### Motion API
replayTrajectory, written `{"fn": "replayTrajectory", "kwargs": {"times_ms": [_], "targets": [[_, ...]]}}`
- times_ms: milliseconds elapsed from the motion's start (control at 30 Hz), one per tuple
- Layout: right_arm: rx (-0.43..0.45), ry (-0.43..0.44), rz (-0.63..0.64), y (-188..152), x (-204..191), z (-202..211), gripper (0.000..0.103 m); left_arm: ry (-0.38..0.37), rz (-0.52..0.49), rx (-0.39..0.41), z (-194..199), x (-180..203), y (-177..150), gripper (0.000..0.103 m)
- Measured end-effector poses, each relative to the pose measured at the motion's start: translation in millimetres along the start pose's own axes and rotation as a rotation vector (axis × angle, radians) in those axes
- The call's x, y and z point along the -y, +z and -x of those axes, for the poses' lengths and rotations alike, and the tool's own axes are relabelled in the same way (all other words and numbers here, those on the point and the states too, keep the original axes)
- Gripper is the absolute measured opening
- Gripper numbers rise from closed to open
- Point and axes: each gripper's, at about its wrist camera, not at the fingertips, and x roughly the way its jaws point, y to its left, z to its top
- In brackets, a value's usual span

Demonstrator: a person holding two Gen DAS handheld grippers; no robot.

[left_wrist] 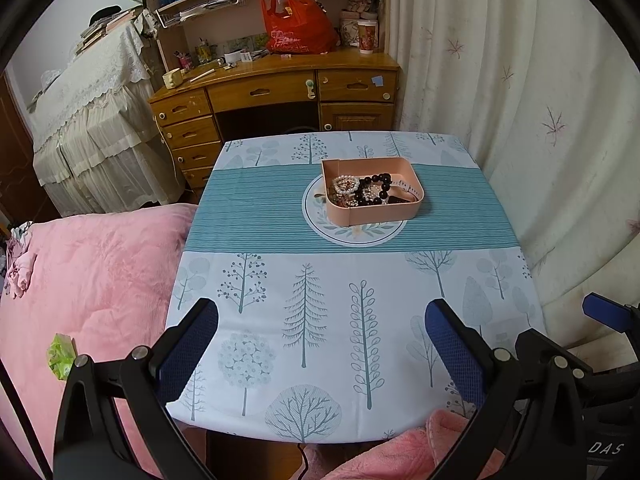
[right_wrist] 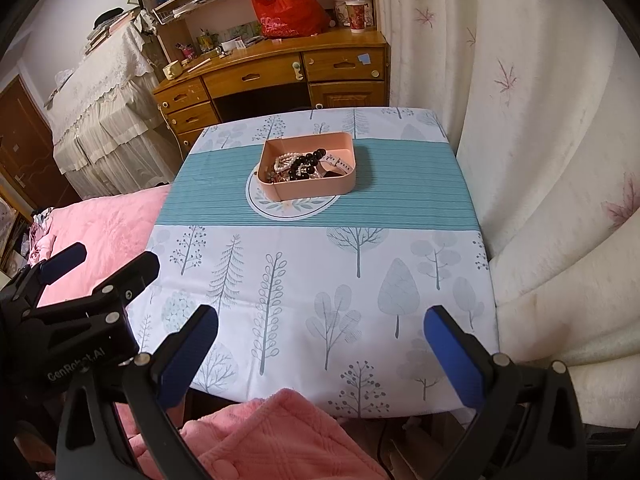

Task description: Organize jewelry

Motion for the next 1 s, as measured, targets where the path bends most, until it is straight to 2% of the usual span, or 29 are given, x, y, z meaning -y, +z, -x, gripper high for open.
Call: {"fn": "replayTrajectory", "kwargs": {"times_ms": [633,1000], "targets": [[0.005,0.003,0.000,-5.5,7.2,-1.8,0.103,0.000,0.002,-0.007,1.3,0.8,-6.7,0.102],[0.002,0.017,0.012,-5.5,17.7,-2.1,0.103,0.029,0.021,-0.007,5.8,11.9,-10.4,0.102]]}}
